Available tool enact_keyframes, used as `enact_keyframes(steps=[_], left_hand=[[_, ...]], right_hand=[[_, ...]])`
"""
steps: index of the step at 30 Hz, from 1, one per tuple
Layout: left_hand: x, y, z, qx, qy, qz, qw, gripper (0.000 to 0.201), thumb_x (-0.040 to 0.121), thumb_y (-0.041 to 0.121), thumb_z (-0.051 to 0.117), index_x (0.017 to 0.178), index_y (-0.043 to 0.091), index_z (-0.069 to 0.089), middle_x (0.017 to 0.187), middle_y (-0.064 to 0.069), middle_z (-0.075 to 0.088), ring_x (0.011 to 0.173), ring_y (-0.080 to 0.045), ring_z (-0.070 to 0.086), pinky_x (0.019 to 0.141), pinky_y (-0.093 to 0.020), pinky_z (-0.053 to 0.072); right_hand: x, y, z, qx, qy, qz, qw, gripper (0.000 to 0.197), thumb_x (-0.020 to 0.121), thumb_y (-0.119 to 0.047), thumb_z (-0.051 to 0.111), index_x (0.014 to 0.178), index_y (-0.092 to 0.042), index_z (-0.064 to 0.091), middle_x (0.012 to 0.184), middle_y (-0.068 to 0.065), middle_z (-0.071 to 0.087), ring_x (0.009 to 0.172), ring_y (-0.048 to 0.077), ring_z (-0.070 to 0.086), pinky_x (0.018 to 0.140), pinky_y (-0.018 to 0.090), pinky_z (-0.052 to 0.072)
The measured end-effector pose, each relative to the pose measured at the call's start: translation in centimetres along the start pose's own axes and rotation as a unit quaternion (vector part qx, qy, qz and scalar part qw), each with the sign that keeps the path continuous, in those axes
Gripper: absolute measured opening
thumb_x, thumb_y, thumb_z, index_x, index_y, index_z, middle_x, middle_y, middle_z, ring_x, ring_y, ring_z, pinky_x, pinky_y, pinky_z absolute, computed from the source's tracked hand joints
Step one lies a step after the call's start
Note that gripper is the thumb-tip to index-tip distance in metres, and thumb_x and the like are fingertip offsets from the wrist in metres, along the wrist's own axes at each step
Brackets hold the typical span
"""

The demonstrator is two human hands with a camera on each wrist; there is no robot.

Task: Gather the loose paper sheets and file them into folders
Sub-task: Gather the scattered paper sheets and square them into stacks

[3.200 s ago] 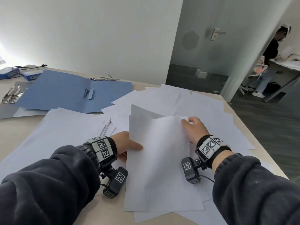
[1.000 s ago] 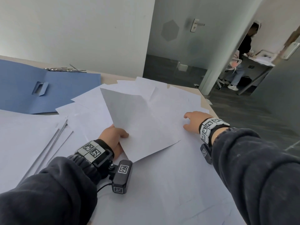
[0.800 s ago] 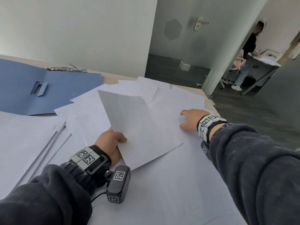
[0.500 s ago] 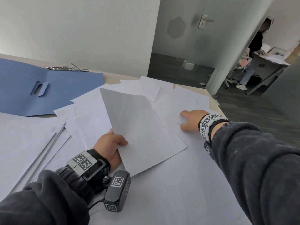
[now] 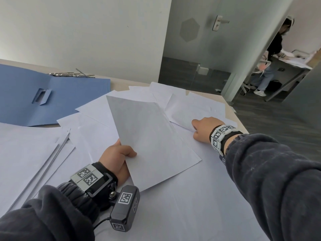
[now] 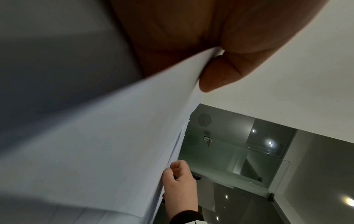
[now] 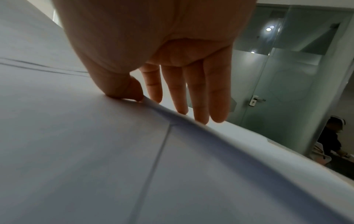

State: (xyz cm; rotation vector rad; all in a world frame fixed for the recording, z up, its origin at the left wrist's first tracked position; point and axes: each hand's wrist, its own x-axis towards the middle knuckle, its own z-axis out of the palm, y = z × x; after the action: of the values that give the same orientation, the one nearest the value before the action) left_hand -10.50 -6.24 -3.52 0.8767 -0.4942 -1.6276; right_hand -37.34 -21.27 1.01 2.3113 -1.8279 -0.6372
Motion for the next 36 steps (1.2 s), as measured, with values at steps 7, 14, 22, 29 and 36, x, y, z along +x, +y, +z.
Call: enact_keyframes(steps=[7, 14, 22, 29, 36], left_hand=[[-0.1, 0.2, 0.1, 0.002, 0.002, 0.006, 1.000, 0.064, 0.076, -0.021, 0.026, 0.120, 0.010, 0.061, 0.101, -0.018, 0.072, 0.086, -0.041, 0.070, 0.074, -0.054, 0.058], [0.0, 0.3, -0.1, 0.015, 0.032, 0.011, 0.999, 0.063, 0.074, -0.022, 0.025, 0.112, 0.011, 0.063, 0.096, -0.018, 0.070, 0.084, -0.040, 0.068, 0.079, -0.056, 0.056], [-3.6, 3.1, -1.3, 0.117, 0.078, 0.006, 0.990, 0.055, 0.070, -0.020, 0.028, 0.101, 0.009, 0.063, 0.097, -0.021, 0.058, 0.084, -0.040, 0.058, 0.087, -0.066, 0.047], [-9.2, 6.6, -6.2, 0.179, 0.111, -0.014, 0.978, 0.050, 0.075, -0.019, 0.028, 0.101, 0.009, 0.062, 0.083, -0.018, 0.057, 0.070, -0.038, 0.057, 0.063, -0.043, 0.054], [-11.4, 7.2, -8.7, 0.171, 0.127, -0.010, 0.977, 0.064, 0.075, -0.019, 0.026, 0.122, 0.009, 0.058, 0.094, -0.022, 0.055, 0.076, -0.040, 0.057, 0.066, -0.047, 0.056]], right_hand=[[0.0, -1.1, 0.0, -0.034, 0.011, -0.001, 0.999, 0.025, 0.097, -0.018, 0.037, 0.115, -0.014, 0.053, 0.109, 0.013, 0.064, 0.083, 0.030, 0.051, 0.072, 0.033, 0.043], [-3.1, 0.7, -1.1, 0.090, 0.037, 0.100, 0.990, 0.012, 0.093, -0.026, 0.044, 0.096, -0.017, 0.050, 0.094, 0.006, 0.056, 0.085, 0.030, 0.056, 0.073, 0.032, 0.044], [-12.6, -1.0, -2.4, 0.117, 0.007, 0.078, 0.990, 0.020, 0.093, -0.031, 0.044, 0.095, -0.018, 0.058, 0.096, 0.004, 0.062, 0.089, 0.027, 0.061, 0.080, 0.034, 0.051], [-15.8, -6.6, -1.8, 0.151, -0.026, 0.049, 0.987, 0.019, 0.092, -0.030, 0.042, 0.093, -0.018, 0.057, 0.096, 0.003, 0.062, 0.092, 0.027, 0.061, 0.083, 0.035, 0.050], [-15.2, -9.8, -1.1, 0.134, -0.042, 0.067, 0.988, 0.022, 0.094, -0.033, 0.040, 0.106, -0.020, 0.054, 0.112, 0.005, 0.063, 0.101, 0.029, 0.061, 0.090, 0.035, 0.051]])
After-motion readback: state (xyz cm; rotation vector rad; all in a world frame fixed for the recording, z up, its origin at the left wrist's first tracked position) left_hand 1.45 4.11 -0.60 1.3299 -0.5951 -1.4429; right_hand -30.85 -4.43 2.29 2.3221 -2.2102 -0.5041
